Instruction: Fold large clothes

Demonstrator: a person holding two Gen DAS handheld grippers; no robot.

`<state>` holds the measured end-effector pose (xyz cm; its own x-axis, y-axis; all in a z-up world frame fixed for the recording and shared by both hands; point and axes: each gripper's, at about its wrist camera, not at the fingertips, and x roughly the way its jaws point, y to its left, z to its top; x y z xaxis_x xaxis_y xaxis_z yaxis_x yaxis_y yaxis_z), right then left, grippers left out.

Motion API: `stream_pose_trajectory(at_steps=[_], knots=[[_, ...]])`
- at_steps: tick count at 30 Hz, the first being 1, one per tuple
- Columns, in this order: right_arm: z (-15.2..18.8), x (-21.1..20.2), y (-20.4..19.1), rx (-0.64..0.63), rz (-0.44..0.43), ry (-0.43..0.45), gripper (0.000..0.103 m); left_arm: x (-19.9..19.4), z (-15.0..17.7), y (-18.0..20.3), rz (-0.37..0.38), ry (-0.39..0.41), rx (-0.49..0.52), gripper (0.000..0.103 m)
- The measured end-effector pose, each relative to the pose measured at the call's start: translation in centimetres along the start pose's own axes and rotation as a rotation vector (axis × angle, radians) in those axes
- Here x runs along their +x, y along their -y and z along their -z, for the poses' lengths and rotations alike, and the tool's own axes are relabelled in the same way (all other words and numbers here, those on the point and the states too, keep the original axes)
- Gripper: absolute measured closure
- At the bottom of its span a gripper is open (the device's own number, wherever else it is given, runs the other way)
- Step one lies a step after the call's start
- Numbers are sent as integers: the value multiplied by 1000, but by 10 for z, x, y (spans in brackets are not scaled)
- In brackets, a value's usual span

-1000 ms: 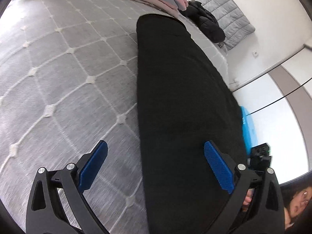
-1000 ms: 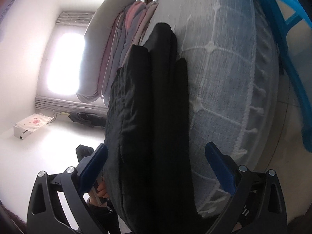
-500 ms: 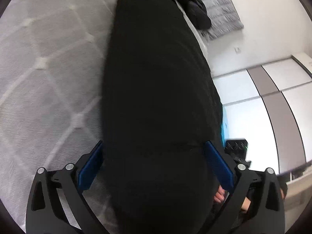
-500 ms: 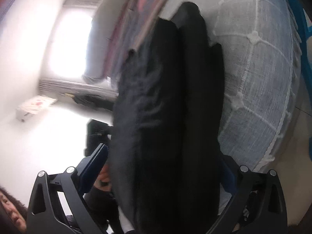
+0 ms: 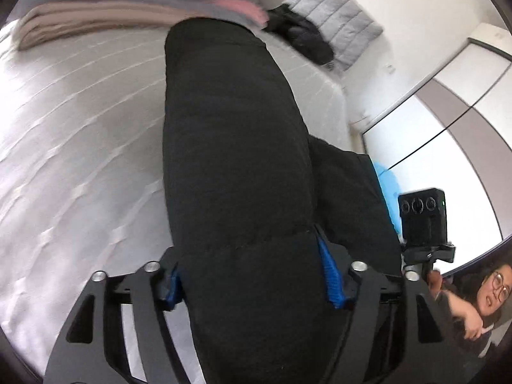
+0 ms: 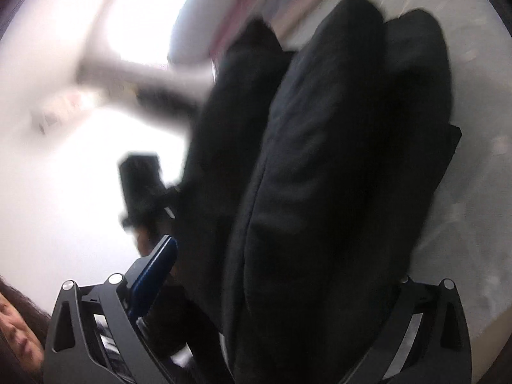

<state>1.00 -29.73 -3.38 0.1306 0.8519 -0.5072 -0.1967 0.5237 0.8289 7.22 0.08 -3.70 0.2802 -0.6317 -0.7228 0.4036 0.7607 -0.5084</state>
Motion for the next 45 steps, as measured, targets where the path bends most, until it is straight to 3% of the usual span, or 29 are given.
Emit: stream_pose_trajectory(at_steps=[2, 3, 4, 8, 11, 14, 17, 19, 21, 23, 24, 27, 28, 30, 32, 34, 37, 40, 42, 43, 45], knots=[[-3, 46, 8, 1, 154, -159, 5, 9, 11, -31, -47, -86, -61, 23], [-5, 55, 10, 2, 215, -175, 5, 23, 18, -55, -90, -156, -154, 22], [-7, 58, 13, 12, 217, -166, 5, 25, 22, -66, -81, -151, -196, 18], [-20, 46, 22, 94, 119, -53, 5, 17, 17, -73, 33, -127, -193, 14], [-32, 50, 38, 146, 131, -19, 5, 17, 10, -96, 105, -97, -313, 13], [-35, 51, 45, 201, 78, -7, 5, 21, 7, -117, 184, -71, -417, 10], [-38, 60, 56, 265, 41, 15, 5, 46, 9, -120, 215, -127, -433, 10], [-37, 64, 43, 211, 71, 30, 5, 46, 6, -107, 138, -101, -367, 12], [-38, 70, 14, 78, 161, 41, 8, 32, 3, -93, 80, -54, -315, 25], [-35, 71, -22, -36, 139, 96, 11, 10, -5, -83, 74, -2, -260, 38], [-33, 72, -33, -70, 110, 120, 11, -4, -7, -76, 72, 29, -234, 39], [-35, 88, -56, -108, 22, 152, 11, -44, -15, -68, -4, 110, -166, 38], [-40, 97, -52, -82, 3, 147, 11, -51, -18, -74, -22, 114, -162, 33], [-50, 115, -27, 25, 52, 108, 11, -44, -19, -102, -64, 62, -222, 26], [-53, 122, 11, 178, 182, 89, 13, -27, -14, -126, -117, -21, -307, 21], [-47, 103, 22, 266, 173, 187, 13, -19, -11, -139, -134, -33, -351, 20], [-43, 69, -24, 178, 352, 393, 12, -51, -12, -133, -117, 63, -340, 21], [-61, 72, -92, 31, 351, 531, 7, -81, -2, -140, -118, 170, -374, 20], [-79, 92, -129, -78, 294, 546, 7, -100, -1, -142, -171, 270, -346, 19], [-88, 109, -144, -130, 240, 529, 7, -105, -3, -138, -206, 290, -308, 18], [-102, 138, -144, -150, 228, 485, 7, -105, -12, -128, -241, 292, -252, 17]])
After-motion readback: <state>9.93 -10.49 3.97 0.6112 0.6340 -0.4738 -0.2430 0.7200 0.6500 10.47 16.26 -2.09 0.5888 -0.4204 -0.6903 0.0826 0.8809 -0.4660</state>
